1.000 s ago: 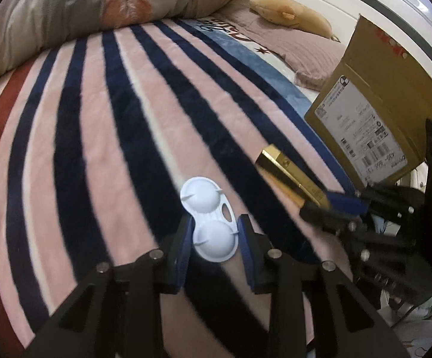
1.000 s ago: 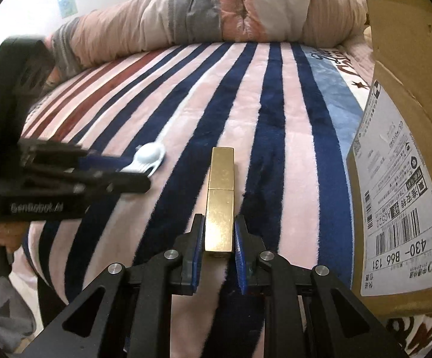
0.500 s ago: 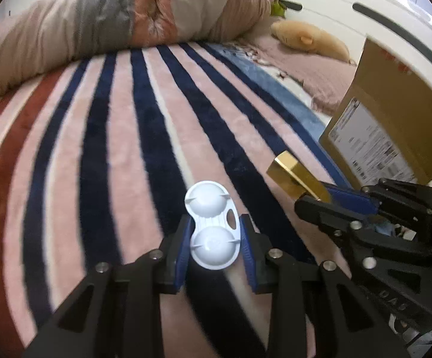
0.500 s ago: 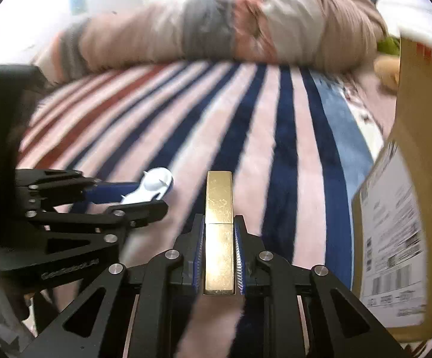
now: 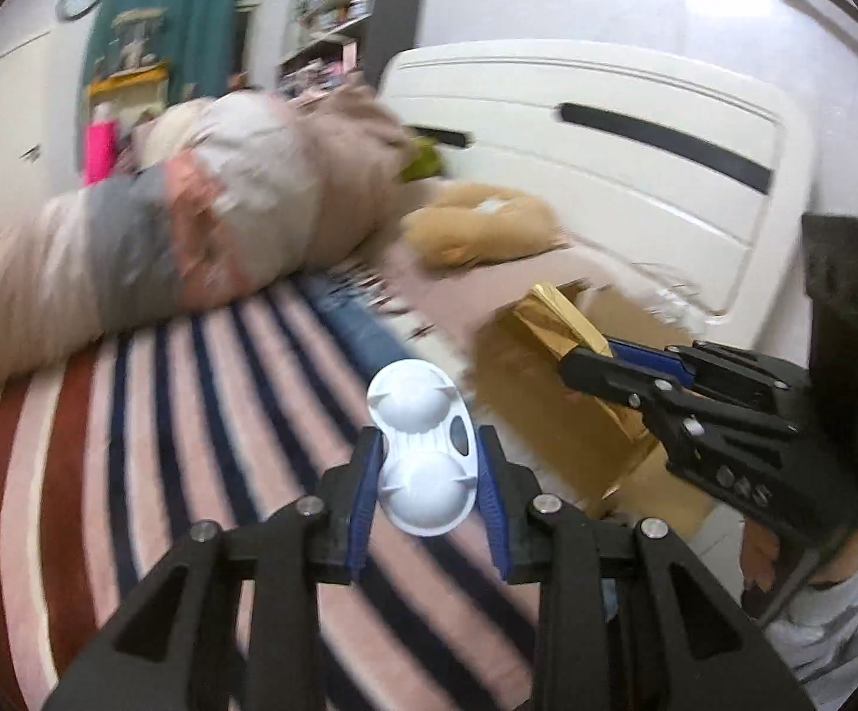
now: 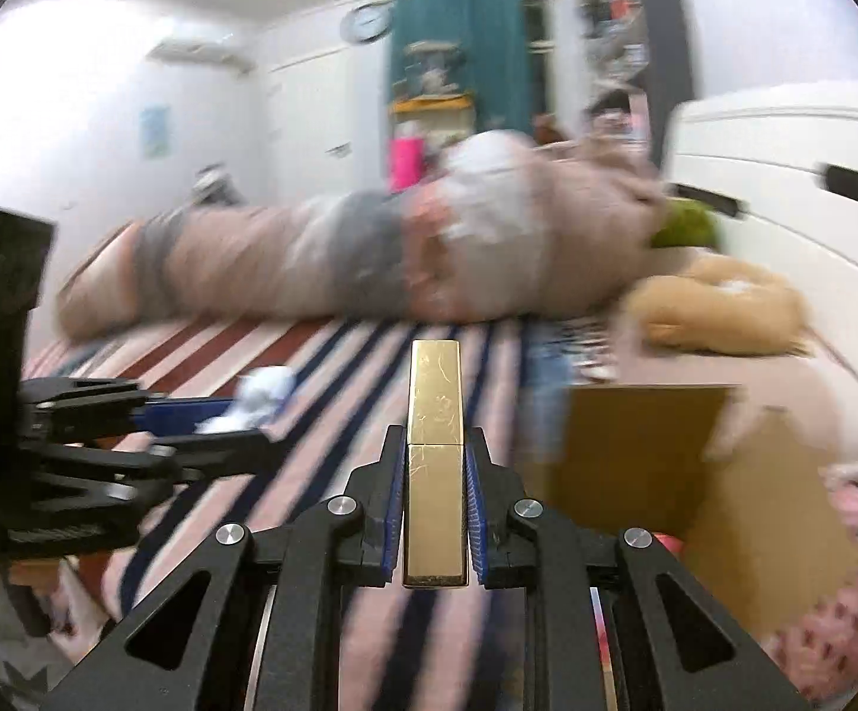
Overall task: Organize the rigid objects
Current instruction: 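Drop the gold tube into the box with the right tool while the left drops the lens case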
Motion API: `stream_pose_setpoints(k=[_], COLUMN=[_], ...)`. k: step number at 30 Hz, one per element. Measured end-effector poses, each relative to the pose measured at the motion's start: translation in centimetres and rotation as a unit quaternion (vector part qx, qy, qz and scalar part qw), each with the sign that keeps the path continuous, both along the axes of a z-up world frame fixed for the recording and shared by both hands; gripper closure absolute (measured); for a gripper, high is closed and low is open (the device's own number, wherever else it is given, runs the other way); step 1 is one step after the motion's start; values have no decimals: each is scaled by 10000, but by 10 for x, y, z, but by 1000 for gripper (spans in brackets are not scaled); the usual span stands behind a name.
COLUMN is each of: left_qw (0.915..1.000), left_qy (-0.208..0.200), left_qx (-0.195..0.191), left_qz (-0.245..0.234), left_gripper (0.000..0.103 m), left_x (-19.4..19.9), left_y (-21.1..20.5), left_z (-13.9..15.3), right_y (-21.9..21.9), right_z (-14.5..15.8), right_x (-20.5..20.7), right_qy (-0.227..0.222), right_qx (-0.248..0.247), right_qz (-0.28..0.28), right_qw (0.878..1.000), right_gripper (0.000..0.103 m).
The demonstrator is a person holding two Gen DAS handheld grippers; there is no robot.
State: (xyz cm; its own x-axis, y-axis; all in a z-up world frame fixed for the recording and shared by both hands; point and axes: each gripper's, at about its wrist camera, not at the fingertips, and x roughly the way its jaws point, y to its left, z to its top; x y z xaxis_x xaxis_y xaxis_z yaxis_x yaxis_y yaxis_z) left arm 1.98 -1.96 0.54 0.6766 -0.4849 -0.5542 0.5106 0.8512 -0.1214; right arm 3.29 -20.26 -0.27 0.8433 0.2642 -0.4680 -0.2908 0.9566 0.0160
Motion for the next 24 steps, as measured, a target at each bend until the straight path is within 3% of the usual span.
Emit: stream_pose_setpoints(k=[5, 9, 14, 20, 24], left_qw=[9981, 9963, 9915, 9840, 9830], left_qy=[15, 228, 524, 806, 785], left_qx=[65, 312, 720, 1204, 1304], left_qz=[-607, -773, -948, -1039, -1030], left_gripper=[75, 75, 75, 75, 75], left_x=[21, 43, 68, 97, 101], left_y=[-63, -105, -141, -165, -170], left_z=[17, 13, 0, -23, -29], right_y=[-71, -102, -116, -123, -123], right_z=[-10, -41, -66, -70, -67], right_x=[9, 27, 42, 42, 34], right_qy=[355, 881, 1194, 1170, 1153], right_qx=[-180, -295, -406, -371, -227], right_qz=[-862, -1012, -1033, -1007, -964], right_qw=[9955, 9905, 9866, 9873, 9884], right_gripper=[89, 89, 89, 89, 89])
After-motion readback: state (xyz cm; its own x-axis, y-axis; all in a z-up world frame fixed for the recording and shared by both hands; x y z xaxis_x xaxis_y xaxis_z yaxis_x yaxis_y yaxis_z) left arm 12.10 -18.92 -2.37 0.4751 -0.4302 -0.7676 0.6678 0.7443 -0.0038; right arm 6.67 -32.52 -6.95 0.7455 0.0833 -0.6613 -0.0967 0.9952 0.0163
